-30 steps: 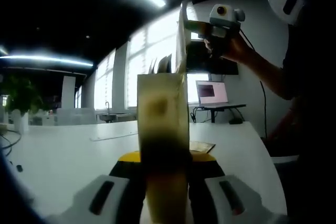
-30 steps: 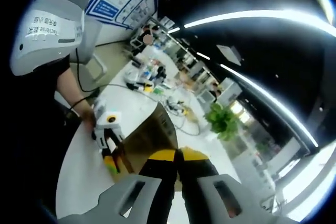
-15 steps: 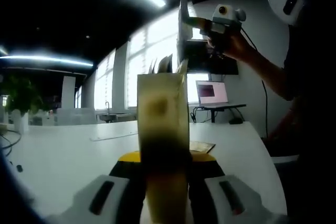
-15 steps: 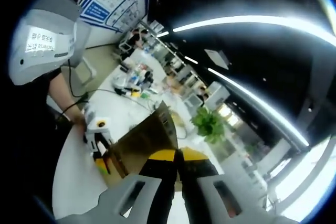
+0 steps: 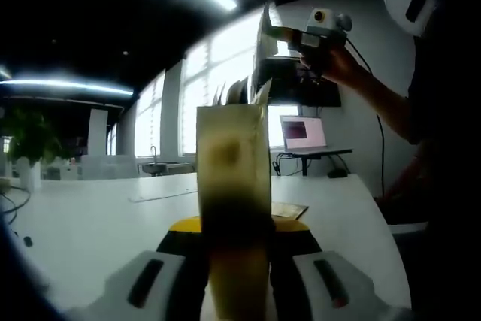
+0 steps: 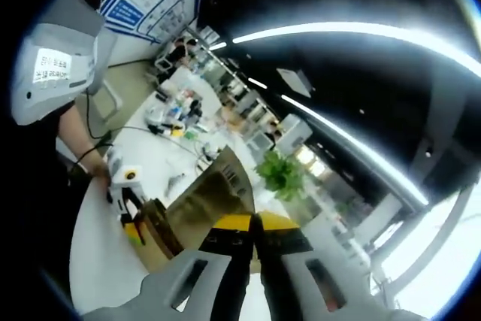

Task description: Extract single mask from mask box in order stack masks on table

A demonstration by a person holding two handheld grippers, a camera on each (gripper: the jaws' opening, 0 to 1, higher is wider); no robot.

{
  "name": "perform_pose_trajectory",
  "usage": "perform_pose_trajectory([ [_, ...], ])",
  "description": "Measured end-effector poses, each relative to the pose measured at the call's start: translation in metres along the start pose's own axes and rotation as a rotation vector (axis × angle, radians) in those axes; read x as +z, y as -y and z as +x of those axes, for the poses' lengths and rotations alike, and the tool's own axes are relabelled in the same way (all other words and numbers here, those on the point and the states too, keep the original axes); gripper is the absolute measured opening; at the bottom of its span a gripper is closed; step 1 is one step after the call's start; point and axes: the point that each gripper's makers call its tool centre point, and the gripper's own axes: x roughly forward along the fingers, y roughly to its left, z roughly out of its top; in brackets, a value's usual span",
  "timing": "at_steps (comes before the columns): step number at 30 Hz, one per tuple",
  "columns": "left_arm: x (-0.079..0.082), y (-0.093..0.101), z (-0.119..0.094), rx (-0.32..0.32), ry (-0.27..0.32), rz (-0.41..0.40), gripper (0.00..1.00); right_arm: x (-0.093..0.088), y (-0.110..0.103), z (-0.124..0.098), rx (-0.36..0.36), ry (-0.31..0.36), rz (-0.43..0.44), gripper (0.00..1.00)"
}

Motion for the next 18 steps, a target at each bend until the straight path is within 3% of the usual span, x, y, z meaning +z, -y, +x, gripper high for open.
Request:
perform_pose_trajectory([
  [10, -0.001, 0.000, 0.000, -0.002, 0.000, -0.002, 0.33, -0.021, 0.024, -0.018, -0.087, -0.033, 0.097, 0.00],
  [13, -0.001, 0.000, 0.000, -0.002, 0.000, -0.002, 0.33, -0.037, 0.028, -0.023, -0.117, -0.118, 0.063, 0.00],
  [18, -0.001, 0.000, 0.000, -0.002, 0.000, -0.002, 0.33, -0.058, 0.029, -0.024, -0.143, -0.180, 0.076, 0.00],
])
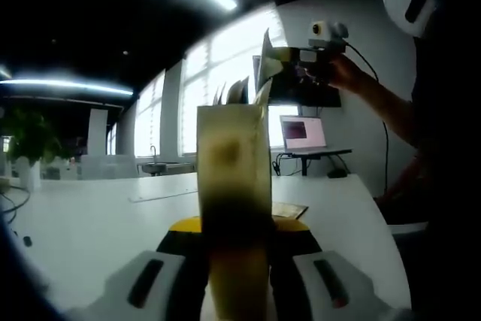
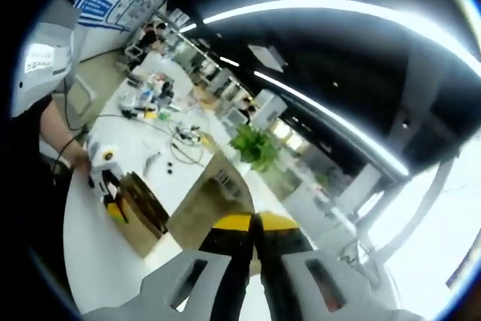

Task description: Extract single mask from mask box in order stack masks on table

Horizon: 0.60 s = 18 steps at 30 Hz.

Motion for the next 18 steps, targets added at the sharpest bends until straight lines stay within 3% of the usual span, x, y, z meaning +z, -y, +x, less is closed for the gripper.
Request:
perform_pose_trajectory([
  [9, 0.000, 0.000, 0.000, -0.001, 0.000, -0.003, 0.33, -0.026, 0.002, 0.003, -0.021, -0.046, 0.060, 0.00],
  [18, 0.000, 0.000, 0.001, -0.003, 0.000, -0.006, 0.32, -0.074, 0.010, 0.009, -0.084, -0.134, 0.093, 0.00],
])
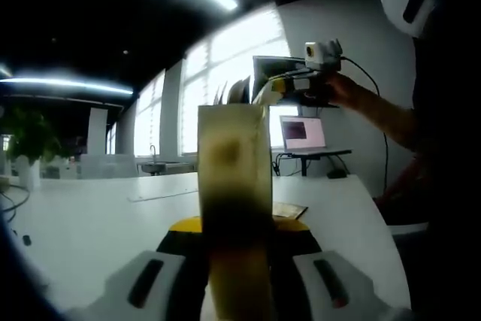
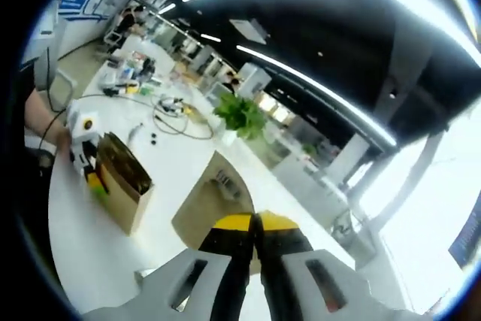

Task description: Extract single mask from mask box in order stack masks on table

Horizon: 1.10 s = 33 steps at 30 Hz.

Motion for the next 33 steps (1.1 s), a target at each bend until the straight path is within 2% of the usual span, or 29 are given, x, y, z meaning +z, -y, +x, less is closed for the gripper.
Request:
perform_pose_trajectory([
  [10, 0.000, 0.000, 0.000, 0.001, -0.001, -0.001, 0.32, -0.041, 0.006, 0.012, -0.026, -0.079, 0.051, 0.00],
  [13, 0.000, 0.000, 0.000, 0.001, -0.002, 0.000, 0.32, -0.046, 0.003, 0.015, -0.021, -0.076, 0.065, 0.00],
  [15, -0.001, 0.000, 0.000, 0.001, -0.002, -0.001, 0.32, -0.056, 0.004, 0.019, -0.031, -0.103, 0.053, 0.00],
  [18, -0.001, 0.000, 0.000, 0.001, -0.003, -0.001, 0.32, -0.064, 0.003, 0.024, -0.029, -0.111, 0.076, 0.00],
  [21, -0.001, 0.000, 0.001, 0.001, -0.003, -0.001, 0.32, -0.077, 0.005, 0.029, -0.053, -0.154, 0.049, 0.00],
  [26, -0.001, 0.000, 0.001, 0.001, -0.004, -0.003, 0.32, -0.091, 0.005, 0.038, -0.067, -0.184, 0.055, 0.00],
  [33, -0.001, -0.001, 0.001, 0.002, -0.006, -0.003, 0.32, -0.112, -0.003, 0.052, -0.055, -0.235, 0.023, 0.00],
])
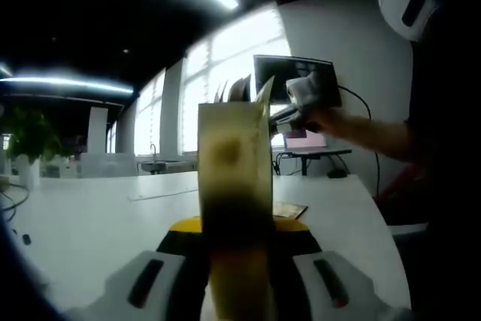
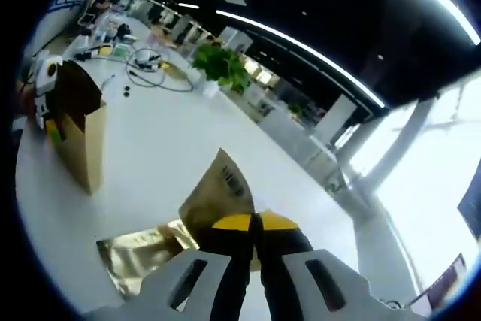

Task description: Extract single mask from mask box in order stack masks on table

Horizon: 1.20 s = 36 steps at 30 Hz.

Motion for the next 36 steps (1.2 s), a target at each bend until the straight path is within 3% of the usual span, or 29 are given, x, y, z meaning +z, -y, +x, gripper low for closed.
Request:
perform_pose_trajectory([
  [5, 0.000, 0.000, 0.000, -0.001, 0.000, -0.002, 0.32, -0.006, -0.006, 0.005, 0.008, -0.016, 0.004, 0.00],
  [14, 0.000, 0.000, 0.000, -0.002, 0.000, -0.002, 0.32, -0.008, -0.022, -0.001, -0.010, -0.044, -0.081, 0.00],
  [23, 0.000, 0.000, 0.000, -0.001, 0.000, -0.001, 0.32, -0.007, -0.051, -0.017, 0.003, -0.057, -0.158, 0.00],
  [28, 0.000, 0.000, 0.000, -0.001, 0.000, -0.001, 0.32, -0.011, -0.063, -0.026, 0.016, -0.061, -0.171, 0.00],
  [36, 0.000, 0.000, 0.000, 0.001, -0.001, 0.001, 0.32, -0.024, -0.099, -0.033, 0.045, -0.055, -0.234, 0.00],
])
